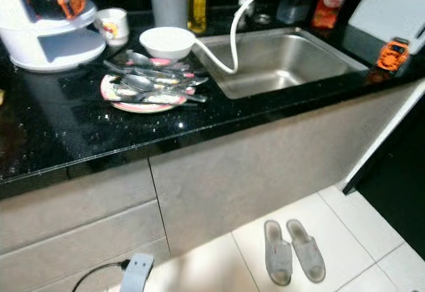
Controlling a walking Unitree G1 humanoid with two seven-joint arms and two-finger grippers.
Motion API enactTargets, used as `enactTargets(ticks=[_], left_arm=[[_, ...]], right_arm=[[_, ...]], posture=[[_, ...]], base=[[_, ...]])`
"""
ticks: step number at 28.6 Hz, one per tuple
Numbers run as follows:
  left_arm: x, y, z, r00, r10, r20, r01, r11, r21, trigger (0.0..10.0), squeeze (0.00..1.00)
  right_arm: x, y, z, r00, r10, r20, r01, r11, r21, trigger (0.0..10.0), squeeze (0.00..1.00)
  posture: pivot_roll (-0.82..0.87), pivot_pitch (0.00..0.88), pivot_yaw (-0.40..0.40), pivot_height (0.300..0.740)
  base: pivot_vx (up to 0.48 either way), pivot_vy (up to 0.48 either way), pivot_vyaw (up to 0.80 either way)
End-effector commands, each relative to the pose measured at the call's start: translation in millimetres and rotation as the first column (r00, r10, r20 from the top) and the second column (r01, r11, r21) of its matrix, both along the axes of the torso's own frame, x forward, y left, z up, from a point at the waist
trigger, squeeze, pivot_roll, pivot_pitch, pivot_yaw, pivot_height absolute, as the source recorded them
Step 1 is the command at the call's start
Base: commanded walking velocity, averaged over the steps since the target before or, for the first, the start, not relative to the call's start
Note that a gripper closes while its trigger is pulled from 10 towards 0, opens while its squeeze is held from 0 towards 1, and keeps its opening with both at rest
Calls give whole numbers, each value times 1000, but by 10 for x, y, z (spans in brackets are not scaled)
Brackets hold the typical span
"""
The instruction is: Kitchen organization
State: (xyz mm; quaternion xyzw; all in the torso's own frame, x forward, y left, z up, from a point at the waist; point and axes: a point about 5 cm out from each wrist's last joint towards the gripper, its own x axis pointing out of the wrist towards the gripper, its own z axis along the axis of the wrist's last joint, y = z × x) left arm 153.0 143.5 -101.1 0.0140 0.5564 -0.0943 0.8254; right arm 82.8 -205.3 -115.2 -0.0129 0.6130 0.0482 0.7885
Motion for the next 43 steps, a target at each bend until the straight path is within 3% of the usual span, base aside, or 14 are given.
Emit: enactTargets(ticks=[1,28,36,43], left_arm=[[-119,7,-44,999,-16,-48,17,1000,11,10000,0],[-92,7,-36,999,-33,-23,34,999,34,10000,0],[-95,-3,-37,999,-27,-22,27,999,28,10000,0],[-103,-8,-40,999,-20,-25,21,1000,24,10000,0]], right_arm=[[94,10,22,999,17,35,-17,1000,15,10000,0],[97,-12,25,999,21,35,-21,1000,2,10000,0],[96,-34,26,999,16,37,-15,1000,-26,10000,0],[88,-36,25,999,11,35,-10,1000,-24,10000,0]], posture=[[-21,43,-37,740],[-14,31,-42,740],[-14,24,-44,740],[-14,29,-47,740]], base=[[0,0,712],[0,0,722],[0,0,0],[0,-436,0]])
